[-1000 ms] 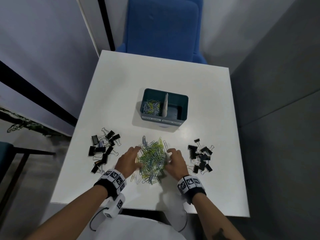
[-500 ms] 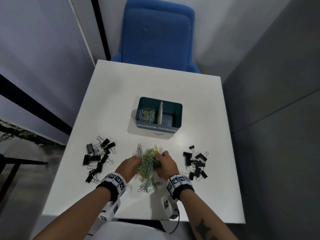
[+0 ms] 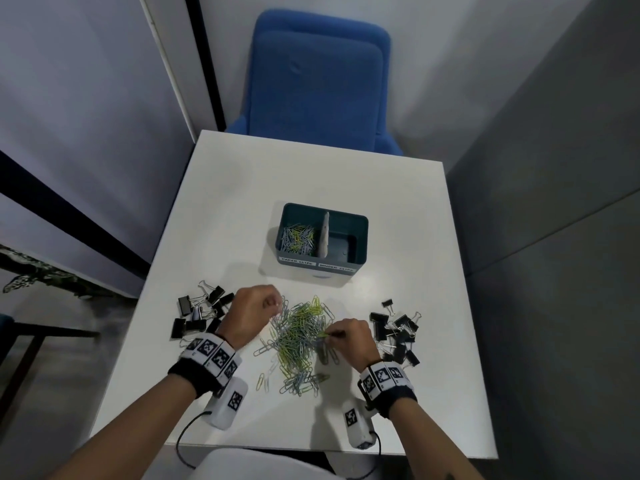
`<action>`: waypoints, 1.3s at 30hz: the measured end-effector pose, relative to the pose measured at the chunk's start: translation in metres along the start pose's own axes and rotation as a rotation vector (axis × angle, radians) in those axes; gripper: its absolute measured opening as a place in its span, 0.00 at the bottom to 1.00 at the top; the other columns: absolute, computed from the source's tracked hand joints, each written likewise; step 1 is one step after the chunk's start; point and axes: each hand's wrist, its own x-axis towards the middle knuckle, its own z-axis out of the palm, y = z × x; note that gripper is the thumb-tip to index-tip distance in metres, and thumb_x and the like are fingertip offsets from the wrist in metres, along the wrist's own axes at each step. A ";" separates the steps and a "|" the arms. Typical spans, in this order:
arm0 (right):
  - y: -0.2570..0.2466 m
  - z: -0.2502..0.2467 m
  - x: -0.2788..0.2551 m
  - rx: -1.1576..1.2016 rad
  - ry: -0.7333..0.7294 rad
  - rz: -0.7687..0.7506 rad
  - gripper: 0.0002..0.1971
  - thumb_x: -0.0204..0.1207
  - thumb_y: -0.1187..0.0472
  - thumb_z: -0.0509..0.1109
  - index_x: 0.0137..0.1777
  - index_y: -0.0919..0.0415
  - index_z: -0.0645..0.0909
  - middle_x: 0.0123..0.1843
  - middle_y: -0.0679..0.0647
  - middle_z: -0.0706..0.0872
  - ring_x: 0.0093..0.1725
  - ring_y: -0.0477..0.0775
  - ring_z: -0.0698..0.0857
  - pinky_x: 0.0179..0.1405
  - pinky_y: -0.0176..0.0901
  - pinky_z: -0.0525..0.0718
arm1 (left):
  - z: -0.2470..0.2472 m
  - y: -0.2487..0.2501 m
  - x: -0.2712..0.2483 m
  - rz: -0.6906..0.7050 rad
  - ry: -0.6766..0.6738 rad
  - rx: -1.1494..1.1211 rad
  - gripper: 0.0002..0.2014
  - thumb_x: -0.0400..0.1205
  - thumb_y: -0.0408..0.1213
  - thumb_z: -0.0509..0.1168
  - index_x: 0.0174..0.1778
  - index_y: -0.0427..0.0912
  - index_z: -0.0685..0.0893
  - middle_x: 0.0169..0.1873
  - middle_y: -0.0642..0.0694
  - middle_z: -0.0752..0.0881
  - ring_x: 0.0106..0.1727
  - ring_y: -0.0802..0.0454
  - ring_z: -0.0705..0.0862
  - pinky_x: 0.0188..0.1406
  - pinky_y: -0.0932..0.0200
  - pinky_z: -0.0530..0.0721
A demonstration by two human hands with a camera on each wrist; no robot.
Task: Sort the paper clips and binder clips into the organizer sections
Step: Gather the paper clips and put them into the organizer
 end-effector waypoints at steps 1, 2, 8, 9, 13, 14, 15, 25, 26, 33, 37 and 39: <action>-0.002 -0.003 -0.001 0.008 0.004 -0.012 0.07 0.72 0.66 0.78 0.47 0.56 0.92 0.41 0.50 0.93 0.36 0.40 0.85 0.41 0.26 0.82 | -0.009 0.012 0.006 0.011 0.020 -0.010 0.07 0.74 0.30 0.76 0.37 0.47 0.86 0.31 0.55 0.86 0.34 0.62 0.83 0.34 0.73 0.79; -0.004 -0.006 -0.002 0.012 0.007 -0.022 0.07 0.71 0.67 0.78 0.46 0.56 0.92 0.41 0.50 0.93 0.35 0.38 0.85 0.42 0.28 0.83 | -0.017 0.023 0.013 0.021 0.043 -0.012 0.05 0.74 0.31 0.75 0.40 0.46 0.87 0.33 0.54 0.87 0.35 0.62 0.84 0.35 0.72 0.80; -0.037 -0.037 0.002 0.072 -0.013 -0.067 0.07 0.69 0.65 0.80 0.45 0.55 0.92 0.43 0.48 0.93 0.39 0.39 0.88 0.48 0.31 0.86 | -0.046 0.072 0.081 0.112 0.222 -0.055 0.04 0.74 0.33 0.76 0.41 0.42 0.87 0.34 0.50 0.87 0.38 0.54 0.84 0.40 0.62 0.84; -0.046 -0.043 0.005 0.079 -0.005 -0.073 0.06 0.69 0.65 0.80 0.45 0.55 0.92 0.43 0.48 0.93 0.40 0.39 0.88 0.49 0.32 0.86 | -0.047 0.074 0.092 0.104 0.219 -0.068 0.05 0.74 0.33 0.76 0.42 0.41 0.87 0.35 0.49 0.87 0.38 0.53 0.84 0.41 0.61 0.84; -0.082 -0.073 0.025 0.077 0.063 -0.125 0.04 0.71 0.64 0.79 0.44 0.57 0.92 0.41 0.47 0.92 0.37 0.41 0.87 0.47 0.36 0.87 | -0.041 0.066 0.114 0.024 0.175 -0.157 0.13 0.72 0.34 0.78 0.52 0.41 0.88 0.42 0.48 0.88 0.37 0.54 0.84 0.39 0.55 0.89; -0.092 -0.081 0.031 0.069 0.081 -0.147 0.04 0.71 0.64 0.79 0.45 0.57 0.92 0.41 0.48 0.92 0.36 0.42 0.87 0.46 0.35 0.86 | -0.039 0.061 0.112 -0.001 0.189 -0.179 0.13 0.74 0.34 0.77 0.53 0.41 0.87 0.44 0.48 0.88 0.36 0.53 0.85 0.34 0.55 0.89; -0.101 -0.089 0.038 0.061 0.103 -0.167 0.05 0.71 0.63 0.79 0.46 0.58 0.92 0.41 0.48 0.92 0.37 0.42 0.87 0.46 0.33 0.85 | -0.037 0.056 0.108 -0.017 0.212 -0.195 0.11 0.76 0.34 0.75 0.53 0.41 0.87 0.44 0.48 0.87 0.35 0.53 0.86 0.29 0.57 0.88; -0.152 -0.120 0.123 -0.044 0.206 -0.162 0.08 0.70 0.64 0.79 0.49 0.58 0.91 0.44 0.52 0.92 0.44 0.50 0.89 0.51 0.46 0.88 | 0.014 -0.034 0.043 -0.114 -0.009 0.136 0.12 0.78 0.43 0.72 0.54 0.42 0.86 0.49 0.45 0.89 0.46 0.49 0.86 0.50 0.50 0.86; -0.149 -0.117 0.126 -0.095 0.190 -0.121 0.13 0.70 0.61 0.79 0.55 0.56 0.90 0.47 0.53 0.92 0.47 0.52 0.88 0.53 0.48 0.87 | 0.022 -0.038 0.039 -0.121 -0.071 0.198 0.16 0.78 0.45 0.72 0.59 0.43 0.84 0.54 0.45 0.87 0.51 0.48 0.85 0.52 0.50 0.85; -0.101 -0.062 0.079 -0.228 -0.052 -0.056 0.11 0.73 0.57 0.78 0.55 0.57 0.86 0.51 0.54 0.90 0.48 0.53 0.87 0.55 0.51 0.87 | 0.062 -0.038 0.011 -0.046 -0.399 0.581 0.38 0.74 0.65 0.66 0.74 0.46 0.67 0.69 0.43 0.68 0.66 0.42 0.70 0.53 0.43 0.83; -0.053 -0.016 0.042 -0.438 -0.314 0.119 0.34 0.70 0.54 0.78 0.74 0.54 0.69 0.69 0.59 0.75 0.67 0.63 0.76 0.61 0.57 0.81 | 0.077 -0.043 -0.007 0.090 -0.394 0.636 0.43 0.71 0.54 0.73 0.79 0.49 0.60 0.73 0.43 0.66 0.69 0.41 0.67 0.52 0.44 0.82; -0.040 0.001 0.024 -0.435 -0.328 0.120 0.41 0.66 0.54 0.81 0.77 0.52 0.63 0.72 0.60 0.68 0.69 0.65 0.70 0.59 0.60 0.82 | 0.081 -0.045 -0.010 0.120 -0.352 0.642 0.39 0.72 0.45 0.74 0.78 0.49 0.63 0.71 0.43 0.68 0.68 0.41 0.69 0.47 0.45 0.83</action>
